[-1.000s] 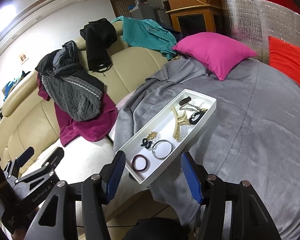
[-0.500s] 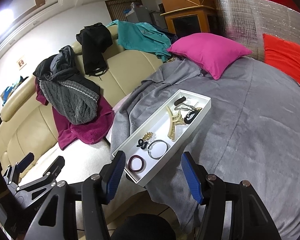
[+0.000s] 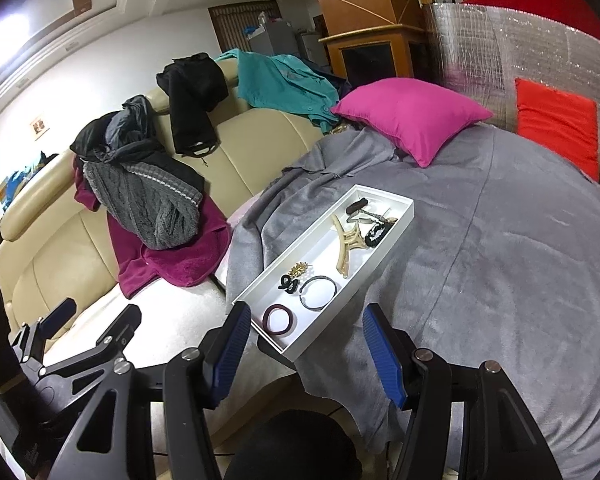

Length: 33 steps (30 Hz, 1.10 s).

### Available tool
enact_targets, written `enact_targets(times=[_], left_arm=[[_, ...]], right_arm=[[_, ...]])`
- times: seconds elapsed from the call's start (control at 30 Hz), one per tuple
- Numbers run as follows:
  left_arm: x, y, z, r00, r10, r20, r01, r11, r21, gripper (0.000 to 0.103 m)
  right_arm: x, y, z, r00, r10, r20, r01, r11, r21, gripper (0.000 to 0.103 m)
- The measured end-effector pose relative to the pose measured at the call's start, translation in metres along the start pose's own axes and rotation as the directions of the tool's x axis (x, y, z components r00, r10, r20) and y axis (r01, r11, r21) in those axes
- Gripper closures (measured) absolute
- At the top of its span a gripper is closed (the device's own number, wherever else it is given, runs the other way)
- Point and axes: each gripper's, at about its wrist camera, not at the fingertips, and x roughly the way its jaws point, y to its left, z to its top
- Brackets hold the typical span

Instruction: Organize jewelry

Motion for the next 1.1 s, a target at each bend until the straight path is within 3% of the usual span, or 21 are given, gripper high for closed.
enact_targets(times=[1.1], left_arm=[[0.011, 0.011, -0.005, 1.000, -0.019, -0.020, 0.018, 1.000, -0.023, 0.005]], right_arm=[[0.012, 0.016, 0.000, 1.000, -0.012, -0.025, 0.011, 1.000, -0.008, 0.039]])
